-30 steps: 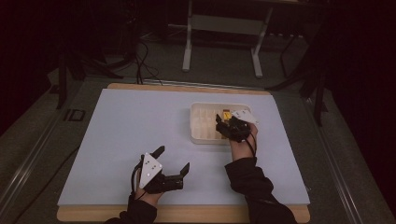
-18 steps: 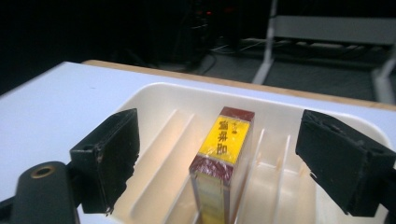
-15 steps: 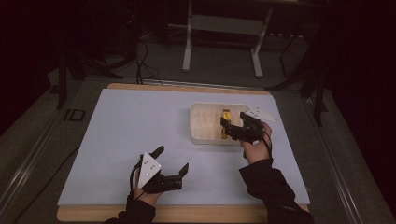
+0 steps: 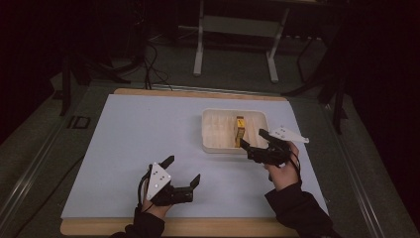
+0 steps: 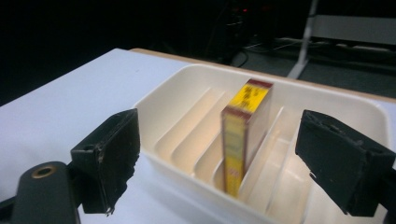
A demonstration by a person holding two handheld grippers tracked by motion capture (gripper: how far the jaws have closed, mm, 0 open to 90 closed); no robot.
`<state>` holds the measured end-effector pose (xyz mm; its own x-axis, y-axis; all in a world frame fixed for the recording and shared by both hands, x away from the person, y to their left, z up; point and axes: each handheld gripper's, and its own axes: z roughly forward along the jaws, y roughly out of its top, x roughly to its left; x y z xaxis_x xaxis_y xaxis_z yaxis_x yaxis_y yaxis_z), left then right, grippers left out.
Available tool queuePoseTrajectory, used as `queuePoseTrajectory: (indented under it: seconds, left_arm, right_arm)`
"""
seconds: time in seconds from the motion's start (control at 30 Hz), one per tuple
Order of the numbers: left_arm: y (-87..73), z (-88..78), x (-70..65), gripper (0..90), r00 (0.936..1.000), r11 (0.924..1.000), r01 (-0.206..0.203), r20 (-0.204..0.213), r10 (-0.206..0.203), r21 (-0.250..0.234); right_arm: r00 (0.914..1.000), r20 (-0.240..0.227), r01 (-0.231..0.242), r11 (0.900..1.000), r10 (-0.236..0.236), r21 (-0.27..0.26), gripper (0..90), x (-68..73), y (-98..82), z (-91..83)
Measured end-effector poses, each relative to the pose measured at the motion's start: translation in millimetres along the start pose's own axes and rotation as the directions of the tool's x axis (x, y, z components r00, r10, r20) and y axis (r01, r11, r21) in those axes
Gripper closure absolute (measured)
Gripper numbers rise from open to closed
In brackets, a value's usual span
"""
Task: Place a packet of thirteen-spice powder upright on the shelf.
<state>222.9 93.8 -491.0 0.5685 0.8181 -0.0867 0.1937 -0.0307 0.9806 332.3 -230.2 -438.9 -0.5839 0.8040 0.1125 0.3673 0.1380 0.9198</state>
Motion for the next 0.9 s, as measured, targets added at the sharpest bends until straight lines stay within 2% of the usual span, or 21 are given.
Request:
queuePoseTrajectory:
  seconds: [0.2, 0.37, 0.63, 0.9]
  left_arm:
    - [-0.2, 0.3, 0.2, 1.6, 1.0000, 1.0000, -0.001, 0.003, 0.001, 0.002]
    - [-0.4, 0.5, -0.3, 1.6, 1.0000, 1.0000, -0.003, 0.008, 0.003, 0.004]
    - [-0.1, 0.1, -0.3, 1.6, 0.9999, 1.0000, -0.003, 0.010, 0.003, 0.003]
    - [0.0, -0.1, -0.4, 1.6, 0.9999, 1.0000, 0.001, 0.016, -0.001, 0.001]
  right_arm:
    - [0.9990, -0.042, 0.015, 1.000, -0.014, 0.009, 13.8, 5.6, -10.3, -13.9]
    - [0.9969, -0.058, 0.054, 0.998, -0.053, 0.019, 13.8, 11.5, -19.1, -22.3]
    - [0.9955, -0.081, 0.054, 0.997, -0.049, 0.053, 13.9, 15.5, -34.3, -32.2]
    - [0.9951, -0.088, 0.051, 0.997, -0.046, 0.061, 13.9, 16.1, -43.7, -43.6]
